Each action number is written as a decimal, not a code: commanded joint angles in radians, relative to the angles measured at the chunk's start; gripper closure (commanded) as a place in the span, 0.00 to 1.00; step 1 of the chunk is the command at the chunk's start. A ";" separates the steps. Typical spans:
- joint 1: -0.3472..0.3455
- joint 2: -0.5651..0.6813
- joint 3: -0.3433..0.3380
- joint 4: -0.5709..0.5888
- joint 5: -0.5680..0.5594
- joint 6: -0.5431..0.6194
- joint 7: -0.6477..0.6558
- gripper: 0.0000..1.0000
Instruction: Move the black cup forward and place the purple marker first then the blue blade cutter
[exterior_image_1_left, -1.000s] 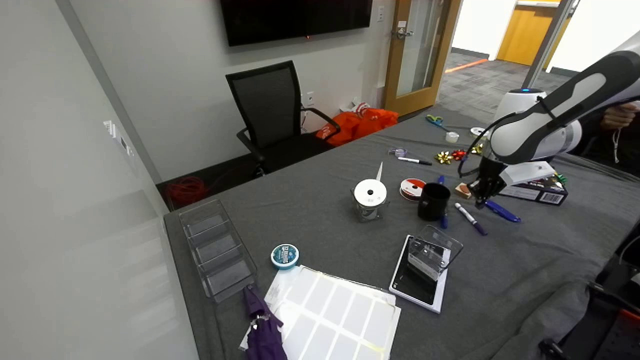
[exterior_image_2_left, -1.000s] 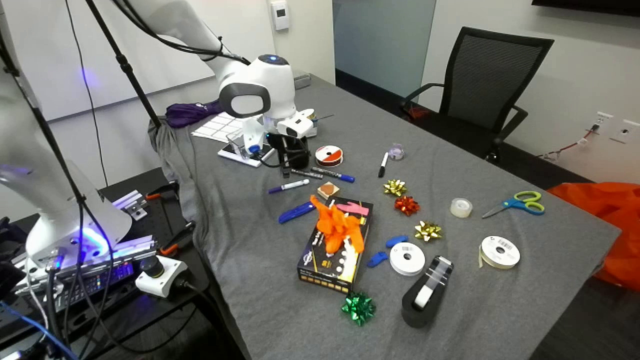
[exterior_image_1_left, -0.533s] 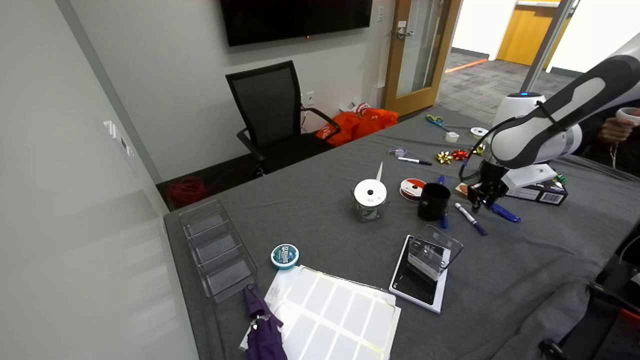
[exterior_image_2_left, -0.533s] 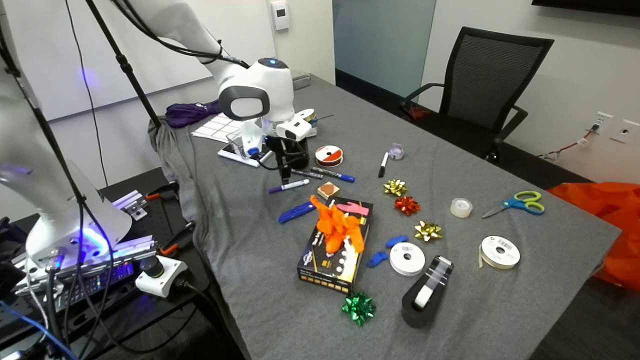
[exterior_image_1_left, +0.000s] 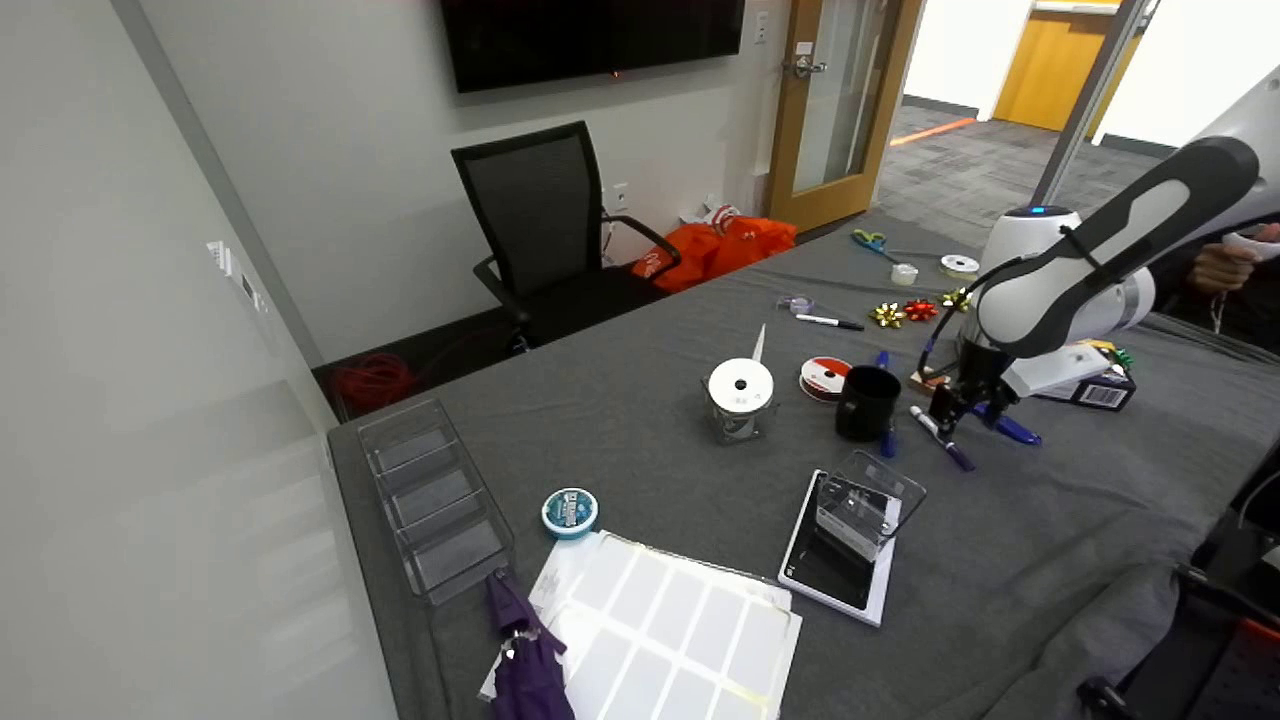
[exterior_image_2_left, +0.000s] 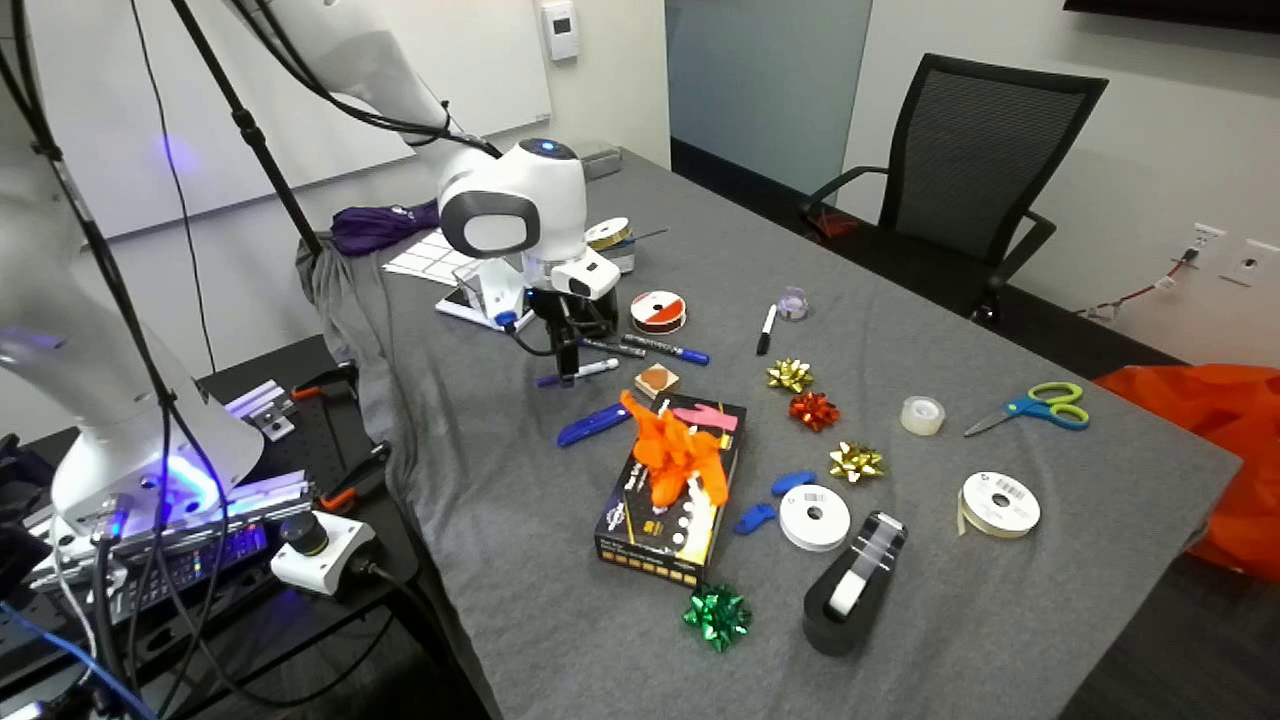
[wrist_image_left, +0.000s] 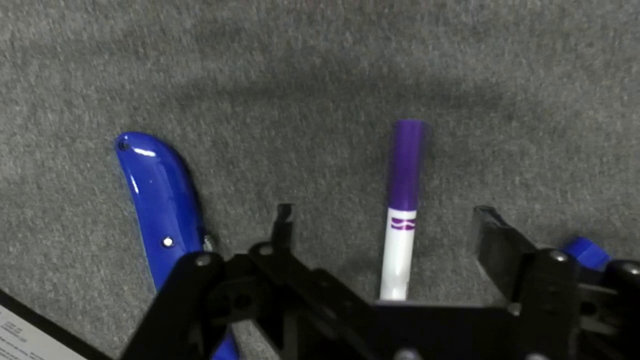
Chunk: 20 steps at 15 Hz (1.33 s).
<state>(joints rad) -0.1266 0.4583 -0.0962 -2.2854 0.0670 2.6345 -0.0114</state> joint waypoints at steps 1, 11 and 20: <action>0.000 0.019 0.005 0.000 -0.005 0.027 0.001 0.28; -0.010 0.054 0.039 0.007 0.032 0.078 -0.002 0.32; -0.003 0.083 0.042 0.019 0.033 0.108 0.019 1.00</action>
<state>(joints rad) -0.1252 0.5227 -0.0605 -2.2747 0.0889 2.7187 0.0032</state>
